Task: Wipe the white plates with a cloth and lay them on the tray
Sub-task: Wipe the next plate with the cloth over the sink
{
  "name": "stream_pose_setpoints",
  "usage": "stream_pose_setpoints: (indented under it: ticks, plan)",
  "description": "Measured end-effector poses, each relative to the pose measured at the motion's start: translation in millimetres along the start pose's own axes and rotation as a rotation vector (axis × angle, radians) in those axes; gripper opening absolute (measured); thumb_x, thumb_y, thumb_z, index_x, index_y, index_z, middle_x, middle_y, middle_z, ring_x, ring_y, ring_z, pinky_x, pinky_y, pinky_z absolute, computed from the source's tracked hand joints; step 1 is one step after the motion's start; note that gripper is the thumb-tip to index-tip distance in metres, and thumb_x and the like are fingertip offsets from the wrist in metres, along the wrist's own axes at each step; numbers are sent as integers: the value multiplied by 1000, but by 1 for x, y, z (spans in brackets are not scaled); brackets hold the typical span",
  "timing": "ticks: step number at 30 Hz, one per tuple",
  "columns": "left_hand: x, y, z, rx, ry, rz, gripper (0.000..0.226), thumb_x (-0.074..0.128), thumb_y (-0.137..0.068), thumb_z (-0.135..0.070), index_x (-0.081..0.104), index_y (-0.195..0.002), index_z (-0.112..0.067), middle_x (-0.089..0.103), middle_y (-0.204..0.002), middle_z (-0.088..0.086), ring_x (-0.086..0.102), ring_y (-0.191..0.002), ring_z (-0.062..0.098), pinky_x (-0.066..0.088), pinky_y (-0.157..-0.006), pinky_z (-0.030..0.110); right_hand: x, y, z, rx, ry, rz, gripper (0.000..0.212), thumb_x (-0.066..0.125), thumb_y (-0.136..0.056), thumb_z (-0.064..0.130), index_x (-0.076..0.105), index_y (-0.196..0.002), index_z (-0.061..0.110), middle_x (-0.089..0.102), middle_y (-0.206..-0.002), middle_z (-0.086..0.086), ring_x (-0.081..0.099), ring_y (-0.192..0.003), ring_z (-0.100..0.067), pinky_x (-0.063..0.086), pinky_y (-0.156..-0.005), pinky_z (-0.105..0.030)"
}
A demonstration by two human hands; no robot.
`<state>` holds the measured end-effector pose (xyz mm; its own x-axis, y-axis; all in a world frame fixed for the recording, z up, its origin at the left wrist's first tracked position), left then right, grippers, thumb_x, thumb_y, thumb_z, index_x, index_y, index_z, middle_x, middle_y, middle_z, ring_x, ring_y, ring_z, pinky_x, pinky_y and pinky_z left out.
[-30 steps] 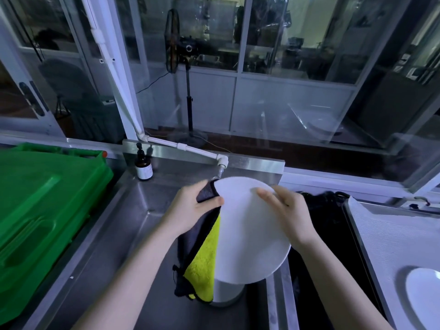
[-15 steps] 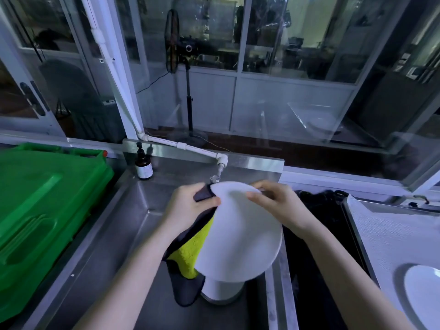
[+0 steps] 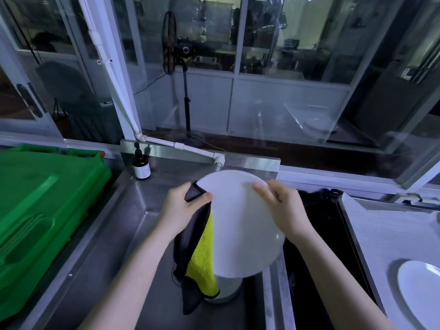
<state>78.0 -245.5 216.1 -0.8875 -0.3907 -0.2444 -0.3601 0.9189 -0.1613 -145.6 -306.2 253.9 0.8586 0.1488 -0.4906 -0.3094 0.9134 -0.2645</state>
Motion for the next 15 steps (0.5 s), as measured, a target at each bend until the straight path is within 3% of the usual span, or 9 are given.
stream_pose_setpoints:
  ticks: [2, 4, 5, 7, 11, 13, 15]
  plan:
    - [19, -1, -12, 86, -105, 187, 15, 81, -80, -20, 73, -87, -30, 75, -86, -9, 65, -82, -1, 47, -76, 21, 13, 1, 19, -124, 172, 153, 47, 63, -97, 31, 41, -60, 13, 29, -55, 8, 29, -54, -8, 24, -53, -23]
    - [37, 3, -17, 123, -159, 315, 13, 83, -78, -22, 74, -87, -27, 74, -83, 3, 60, -79, 3, 44, -76, 28, 24, 6, 33, -238, 250, 232, 45, 65, -96, 28, 42, -57, 24, 32, -53, 8, 34, -54, -7, 26, -54, -21]
    - [38, 4, -17, 124, -141, 312, 13, 83, -78, -23, 75, -89, -25, 75, -85, 4, 62, -81, 4, 45, -77, 29, 21, 6, 35, -246, 243, 220, 44, 65, -96, 28, 45, -57, 21, 32, -54, 8, 34, -54, -7, 26, -53, -21]
    - [25, 2, -14, 109, -66, 165, 11, 82, -79, -27, 74, -87, -24, 77, -87, -3, 66, -83, 5, 49, -78, 29, 4, 3, 28, -173, 191, 103, 47, 65, -95, 32, 47, -63, 3, 30, -57, 7, 29, -54, -8, 24, -52, -23]
    - [0, 21, 17, -131, 158, -371, 18, 76, -83, -34, 69, -74, -20, 71, -70, -13, 60, -67, 0, 45, -60, 16, -19, 25, -9, 131, -188, -363, 54, 61, -98, 36, 39, -67, -3, 32, -62, -3, 30, -60, -13, 24, -57, -33]
    - [7, 29, 32, -253, 275, -463, 18, 74, -85, -32, 69, -71, -22, 69, -65, -17, 58, -62, -4, 44, -58, 11, -6, 47, -29, 273, -341, -518, 50, 57, -99, 38, 43, -70, 0, 36, -62, -1, 33, -61, -12, 28, -59, -32]
    - [9, 29, 40, -289, 295, -453, 18, 75, -85, -31, 69, -71, -20, 68, -63, -16, 56, -61, -2, 46, -62, 17, 3, 52, -37, 294, -351, -436, 42, 56, -97, 42, 51, -70, 11, 43, -63, 5, 39, -62, -11, 34, -61, -33]
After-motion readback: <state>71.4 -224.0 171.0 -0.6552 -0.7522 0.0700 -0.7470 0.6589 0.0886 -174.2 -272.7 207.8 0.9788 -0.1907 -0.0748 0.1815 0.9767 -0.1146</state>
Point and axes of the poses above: each hand's wrist, its own y-axis away from the middle knuckle, its own x-axis out of the palm, z = x × y, the point moved 8 cm from there along -y, towards the middle knuckle
